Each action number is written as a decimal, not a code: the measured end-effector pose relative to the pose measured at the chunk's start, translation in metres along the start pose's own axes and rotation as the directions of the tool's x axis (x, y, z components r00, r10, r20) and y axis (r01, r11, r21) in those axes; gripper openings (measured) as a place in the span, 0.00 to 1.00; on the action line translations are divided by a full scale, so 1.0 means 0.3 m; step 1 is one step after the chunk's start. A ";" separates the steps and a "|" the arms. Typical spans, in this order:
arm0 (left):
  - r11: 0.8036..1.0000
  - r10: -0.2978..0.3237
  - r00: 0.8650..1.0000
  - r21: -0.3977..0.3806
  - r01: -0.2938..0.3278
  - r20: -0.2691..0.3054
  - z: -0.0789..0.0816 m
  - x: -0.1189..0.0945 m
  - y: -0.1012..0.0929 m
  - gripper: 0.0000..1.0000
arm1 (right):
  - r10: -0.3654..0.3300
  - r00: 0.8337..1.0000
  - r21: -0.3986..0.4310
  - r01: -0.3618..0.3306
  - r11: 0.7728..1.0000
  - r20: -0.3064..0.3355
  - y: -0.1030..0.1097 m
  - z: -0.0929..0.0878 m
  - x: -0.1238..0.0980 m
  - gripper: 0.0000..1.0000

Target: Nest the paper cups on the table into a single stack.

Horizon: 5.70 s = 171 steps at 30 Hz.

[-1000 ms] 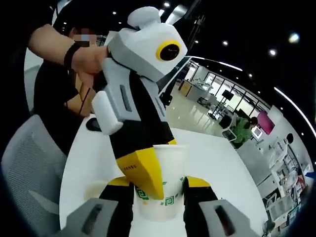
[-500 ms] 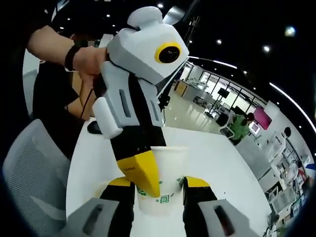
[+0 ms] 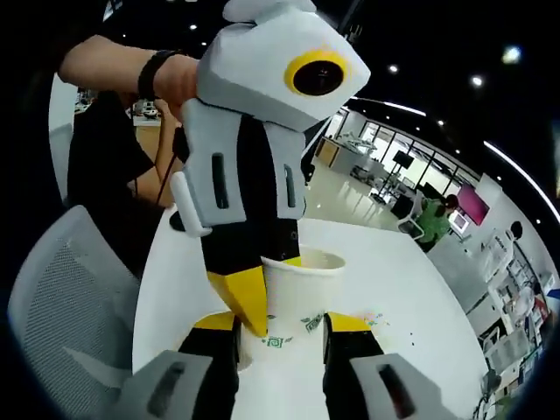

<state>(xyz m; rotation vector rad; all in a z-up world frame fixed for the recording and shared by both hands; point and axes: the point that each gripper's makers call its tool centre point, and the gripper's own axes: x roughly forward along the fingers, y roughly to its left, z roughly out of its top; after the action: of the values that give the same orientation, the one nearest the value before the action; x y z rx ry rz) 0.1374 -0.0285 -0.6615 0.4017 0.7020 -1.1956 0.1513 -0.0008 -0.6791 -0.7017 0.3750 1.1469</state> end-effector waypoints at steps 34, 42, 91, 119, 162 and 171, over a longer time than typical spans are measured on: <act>0.992 -0.049 0.978 0.101 0.070 -0.201 -0.146 0.057 -0.042 0.00 | 0.037 0.994 0.181 -0.018 0.983 -0.104 0.075 -0.248 -0.096 0.63; 0.991 -0.055 0.970 0.108 0.083 -0.236 -0.176 0.081 -0.058 0.00 | 0.038 0.993 0.215 -0.014 0.977 -0.107 0.092 -0.269 -0.101 0.63; 0.992 -0.054 0.969 0.100 0.080 -0.239 -0.224 0.101 -0.062 0.18 | 0.034 0.992 0.277 0.002 0.961 -0.123 0.116 -0.318 -0.122 0.61; 0.989 0.136 0.990 -0.058 -0.137 -0.019 -0.238 -0.011 0.054 0.43 | -0.012 0.994 0.400 0.054 0.915 -0.108 0.058 -0.360 -0.075 0.60; 0.933 0.240 0.970 -0.288 -0.217 0.045 -0.399 -0.102 0.072 0.53 | -0.208 0.978 0.775 0.127 0.619 0.005 -0.462 -0.351 0.228 0.58; 0.930 0.235 0.971 -0.298 -0.215 0.032 -0.424 -0.090 0.068 0.53 | -0.231 0.973 0.823 0.117 0.555 0.018 -0.532 -0.354 0.312 0.58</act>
<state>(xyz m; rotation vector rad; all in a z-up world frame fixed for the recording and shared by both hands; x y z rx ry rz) 0.1155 0.0770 -0.7369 0.1862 0.7407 -0.8671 0.3420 -0.0449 -0.7636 0.1760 0.6572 0.6843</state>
